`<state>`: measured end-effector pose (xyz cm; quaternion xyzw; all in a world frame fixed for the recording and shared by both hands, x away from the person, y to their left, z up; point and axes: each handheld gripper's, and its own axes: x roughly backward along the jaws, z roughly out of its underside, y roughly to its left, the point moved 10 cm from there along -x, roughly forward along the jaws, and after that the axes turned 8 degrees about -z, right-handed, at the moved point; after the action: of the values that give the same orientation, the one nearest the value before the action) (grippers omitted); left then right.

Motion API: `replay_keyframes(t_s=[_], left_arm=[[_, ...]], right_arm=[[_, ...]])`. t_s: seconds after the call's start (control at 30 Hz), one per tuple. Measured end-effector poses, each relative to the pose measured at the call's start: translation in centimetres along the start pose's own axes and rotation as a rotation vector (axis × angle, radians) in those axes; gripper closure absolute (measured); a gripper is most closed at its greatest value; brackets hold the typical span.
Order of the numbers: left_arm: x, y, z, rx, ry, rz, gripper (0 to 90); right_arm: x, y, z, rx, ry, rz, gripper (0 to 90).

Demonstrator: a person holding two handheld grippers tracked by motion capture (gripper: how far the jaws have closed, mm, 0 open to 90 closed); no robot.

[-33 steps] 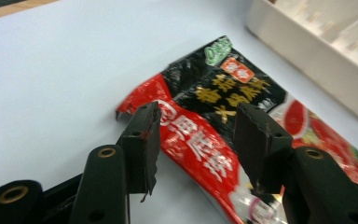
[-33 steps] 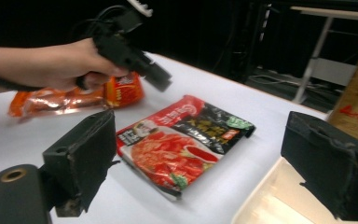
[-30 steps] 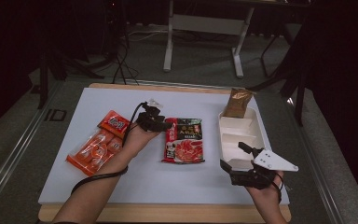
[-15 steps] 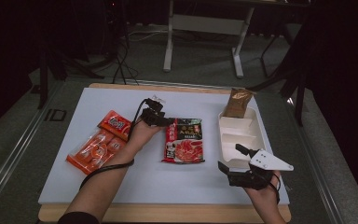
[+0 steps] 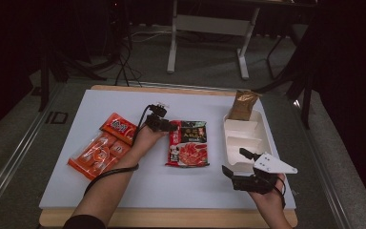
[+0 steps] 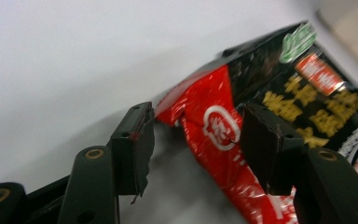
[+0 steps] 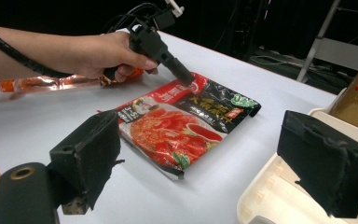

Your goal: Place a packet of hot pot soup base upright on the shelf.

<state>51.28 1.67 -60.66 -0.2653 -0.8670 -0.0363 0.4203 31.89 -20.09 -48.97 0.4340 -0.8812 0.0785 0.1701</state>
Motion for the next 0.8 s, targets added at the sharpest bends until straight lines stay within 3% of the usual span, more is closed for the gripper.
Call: replay_keyframes(t_s=[0.17,0.27,0.3,0.37,0.5,0.6,0.8], left_arm=[[-0.8,-0.3,0.3,0.036,0.011,0.010,44.8],[-0.9,-0.4,0.3,0.026,0.015,-0.001,48.0],[-1.0,-0.6,0.3,0.007,0.018,-0.018,48.0],[-1.1,-1.2,0.4,-0.011,0.031,-0.009,63.1],[-0.9,-1.2,0.2,-0.018,0.040,-0.024,74.2],[-0.6,-1.2,0.0,-0.009,0.033,-0.028,80.4],[0.7,-2.0,-0.9,-0.013,-0.028,-0.027,85.0]], right_arm=[[0.0,-0.1,0.1,-0.009,0.006,-0.002,13.2],[-0.1,-0.1,0.2,-0.010,0.008,-0.002,13.3],[-0.1,-0.1,0.2,-0.011,0.011,-0.003,13.3],[-0.2,-0.1,0.2,-0.015,0.014,-0.007,13.4],[-0.4,-0.1,0.4,-0.020,0.026,-0.007,13.4],[-0.5,0.2,0.4,-0.017,0.033,-0.015,13.7],[-0.6,0.2,0.4,-0.023,0.030,-0.021,13.8]])
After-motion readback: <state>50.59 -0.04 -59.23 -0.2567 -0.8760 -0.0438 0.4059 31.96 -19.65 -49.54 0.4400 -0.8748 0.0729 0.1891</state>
